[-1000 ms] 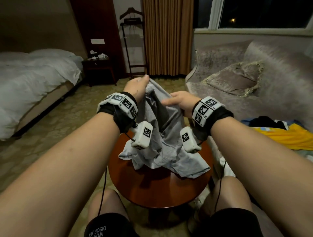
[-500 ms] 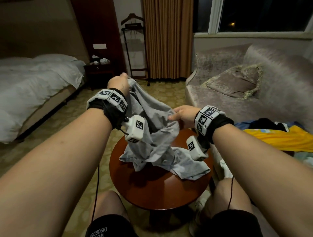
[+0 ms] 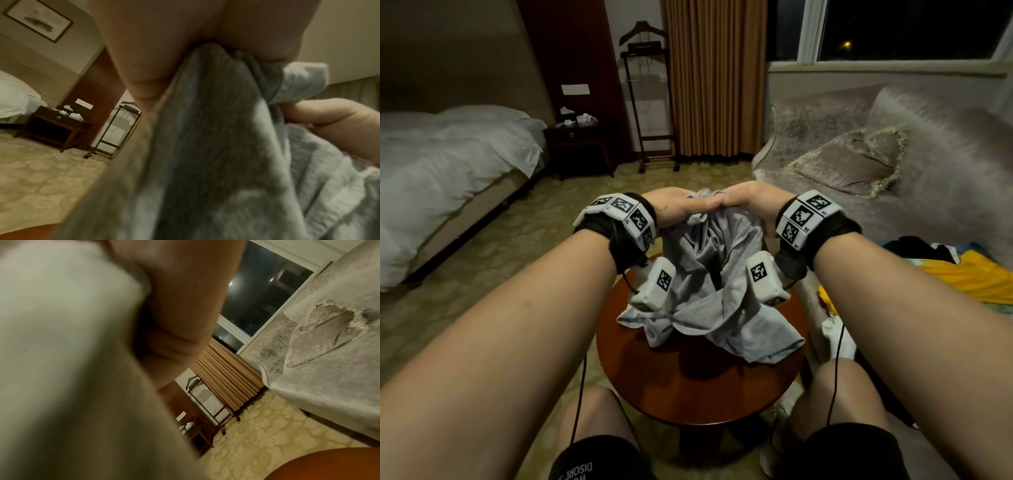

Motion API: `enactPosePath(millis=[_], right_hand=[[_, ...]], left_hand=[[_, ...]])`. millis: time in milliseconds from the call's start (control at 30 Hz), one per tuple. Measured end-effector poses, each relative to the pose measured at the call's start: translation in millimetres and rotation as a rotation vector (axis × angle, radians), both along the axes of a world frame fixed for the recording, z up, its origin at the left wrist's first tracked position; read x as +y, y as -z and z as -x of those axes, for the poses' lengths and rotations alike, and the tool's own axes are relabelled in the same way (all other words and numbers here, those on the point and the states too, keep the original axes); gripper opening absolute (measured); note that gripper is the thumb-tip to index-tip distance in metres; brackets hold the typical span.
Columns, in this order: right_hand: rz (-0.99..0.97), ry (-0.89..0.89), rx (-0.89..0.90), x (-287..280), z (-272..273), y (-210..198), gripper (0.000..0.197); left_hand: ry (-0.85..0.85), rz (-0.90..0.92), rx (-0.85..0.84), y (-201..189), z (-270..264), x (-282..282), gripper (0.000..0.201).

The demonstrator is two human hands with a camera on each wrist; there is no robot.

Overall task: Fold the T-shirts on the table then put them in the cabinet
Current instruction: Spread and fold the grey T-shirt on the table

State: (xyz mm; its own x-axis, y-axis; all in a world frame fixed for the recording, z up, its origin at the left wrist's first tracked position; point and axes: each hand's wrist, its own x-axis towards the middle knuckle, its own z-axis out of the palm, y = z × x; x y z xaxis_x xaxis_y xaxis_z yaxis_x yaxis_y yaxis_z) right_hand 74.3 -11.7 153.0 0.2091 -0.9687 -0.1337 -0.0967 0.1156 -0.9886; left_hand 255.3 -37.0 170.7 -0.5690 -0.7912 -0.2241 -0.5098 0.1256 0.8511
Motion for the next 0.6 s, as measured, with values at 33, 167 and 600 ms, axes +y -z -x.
enactPosePath(millis=[33,167,600], right_hand=[[-0.013,-0.002,-0.035,-1,4,3,0.038],[-0.094,-0.075,-0.057,-2,10,7,0.035],[-0.04,0.271,-0.306,-2,13,-22,0.036]], left_hand=[[-0.021,-0.004,0.037,2,1,-2,0.039],[-0.244,0.074,0.183,6,2,-15,0.036],[-0.609,0.275,0.105,-7,-25,-29,0.062]])
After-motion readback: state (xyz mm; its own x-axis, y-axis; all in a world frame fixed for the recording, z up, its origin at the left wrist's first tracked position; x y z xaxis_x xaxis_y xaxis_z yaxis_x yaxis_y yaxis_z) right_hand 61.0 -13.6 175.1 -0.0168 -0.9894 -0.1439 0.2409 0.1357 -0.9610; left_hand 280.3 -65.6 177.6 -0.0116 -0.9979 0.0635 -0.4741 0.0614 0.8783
